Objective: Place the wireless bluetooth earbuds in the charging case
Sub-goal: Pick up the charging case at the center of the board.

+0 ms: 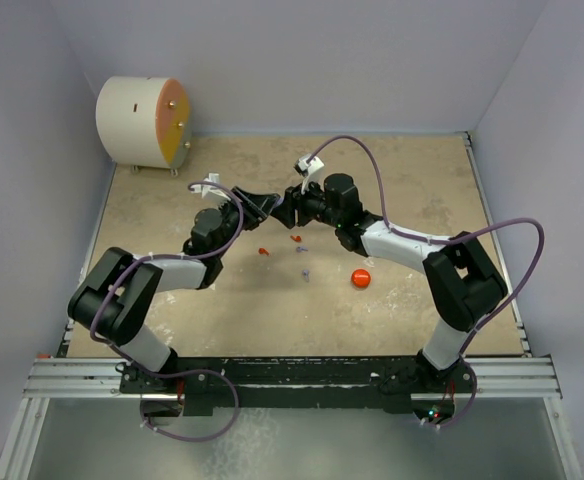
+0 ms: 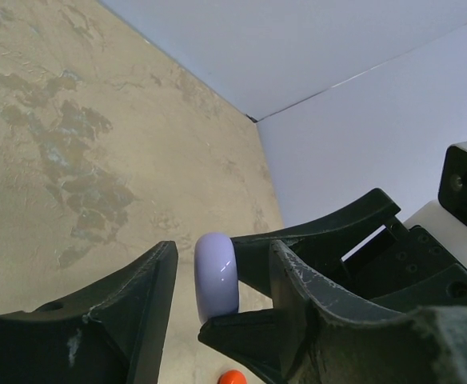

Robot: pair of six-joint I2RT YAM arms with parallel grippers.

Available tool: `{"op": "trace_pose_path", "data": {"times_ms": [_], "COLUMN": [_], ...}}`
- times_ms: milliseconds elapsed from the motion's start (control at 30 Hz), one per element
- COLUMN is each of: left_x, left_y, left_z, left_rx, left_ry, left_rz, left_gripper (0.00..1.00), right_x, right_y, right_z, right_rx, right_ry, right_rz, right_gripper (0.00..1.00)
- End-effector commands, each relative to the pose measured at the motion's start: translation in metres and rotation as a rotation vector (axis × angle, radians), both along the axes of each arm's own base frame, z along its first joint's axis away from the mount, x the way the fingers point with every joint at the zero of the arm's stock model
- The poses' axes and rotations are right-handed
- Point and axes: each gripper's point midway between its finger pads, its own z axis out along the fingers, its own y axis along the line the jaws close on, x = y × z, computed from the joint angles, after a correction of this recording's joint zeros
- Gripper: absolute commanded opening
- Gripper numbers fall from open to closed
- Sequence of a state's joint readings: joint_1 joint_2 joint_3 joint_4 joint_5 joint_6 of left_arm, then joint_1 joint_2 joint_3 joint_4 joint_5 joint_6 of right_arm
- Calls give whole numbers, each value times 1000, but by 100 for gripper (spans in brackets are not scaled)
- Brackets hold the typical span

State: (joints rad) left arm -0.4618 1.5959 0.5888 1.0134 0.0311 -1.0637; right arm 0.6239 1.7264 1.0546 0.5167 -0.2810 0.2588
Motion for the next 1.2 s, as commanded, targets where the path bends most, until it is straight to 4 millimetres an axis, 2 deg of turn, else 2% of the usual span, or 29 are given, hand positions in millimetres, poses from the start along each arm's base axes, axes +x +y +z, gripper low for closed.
{"op": "trace_pose_path", "data": {"times_ms": [0, 533, 667, 767, 800, 867, 933, 967, 1067, 1167], "left_x": [-1, -3, -3, -3, -3, -2, -2, -2, -1, 1], "left_y": [-6, -7, -8, -8, -9, -8, -7, -6, -3, 0], "left_z": [19, 21, 23, 25, 25, 25, 25, 26, 26, 27], "left_rx": [-41, -42, -41, -41, -39, -39, -38, -40, -39, -33], "left_ry": [-65, -75, -82, -89, -88, -89, -89, -88, -84, -77], "left_rz": [-16, -17, -18, -20, -19, -16, -10, -3, 14, 34], "left_gripper": [47, 30, 21, 7, 2, 0, 0, 0, 0, 0], "right_x": [-3, -4, -5, -4, -3, -3, -3, -2, -7, -14], "right_y": [9, 8, 8, 9, 9, 9, 9, 9, 5, -7], "right_z": [56, 58, 57, 57, 56, 55, 53, 52, 53, 62], "right_rx": [91, 93, 90, 91, 89, 87, 84, 80, 76, 89], "right_ry": [-113, -116, -115, -113, -110, -105, -101, -97, -89, -97], "right_rz": [34, 37, 40, 39, 38, 39, 38, 34, 32, -10], "right_gripper": [17, 16, 16, 19, 22, 32, 57, 65, 78, 91]}}
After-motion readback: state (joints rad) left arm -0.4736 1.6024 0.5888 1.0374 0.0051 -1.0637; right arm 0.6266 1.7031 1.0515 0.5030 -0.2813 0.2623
